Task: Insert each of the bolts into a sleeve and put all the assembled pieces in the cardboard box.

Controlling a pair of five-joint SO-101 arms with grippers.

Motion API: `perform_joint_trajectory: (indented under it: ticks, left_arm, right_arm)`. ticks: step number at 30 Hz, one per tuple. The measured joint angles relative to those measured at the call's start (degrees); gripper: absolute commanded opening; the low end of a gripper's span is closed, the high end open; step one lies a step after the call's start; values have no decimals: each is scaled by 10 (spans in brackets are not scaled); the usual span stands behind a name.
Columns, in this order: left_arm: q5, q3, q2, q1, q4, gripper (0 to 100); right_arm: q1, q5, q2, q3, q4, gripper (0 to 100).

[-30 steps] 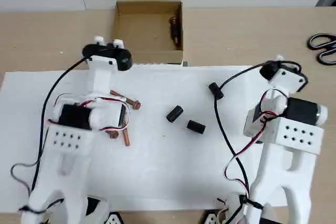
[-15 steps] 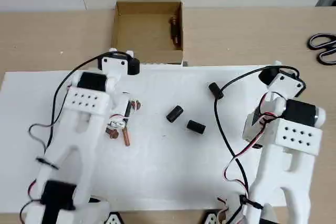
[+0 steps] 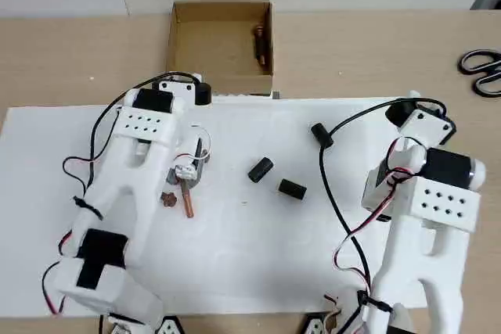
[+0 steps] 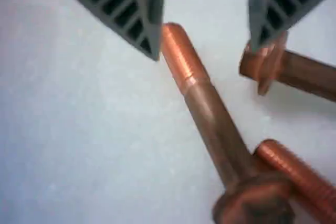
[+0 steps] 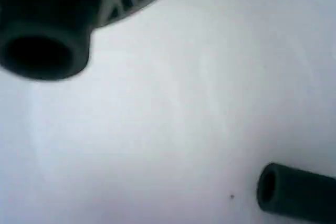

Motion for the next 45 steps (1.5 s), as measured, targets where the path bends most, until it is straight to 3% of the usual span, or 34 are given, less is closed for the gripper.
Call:
perform_joint_trajectory:
  ticks: [21, 40, 45]
  left_arm:
    - [4, -1, 78, 0, -83, 115]
    - [2, -19, 142, -25, -84, 114]
    - [2, -18, 142, -25, -92, 48]
  right_arm:
    - [0, 0, 0, 0, 0, 3]
    - [0, 0, 0, 0, 0, 3]
    - [0, 0, 0, 0, 0, 3]
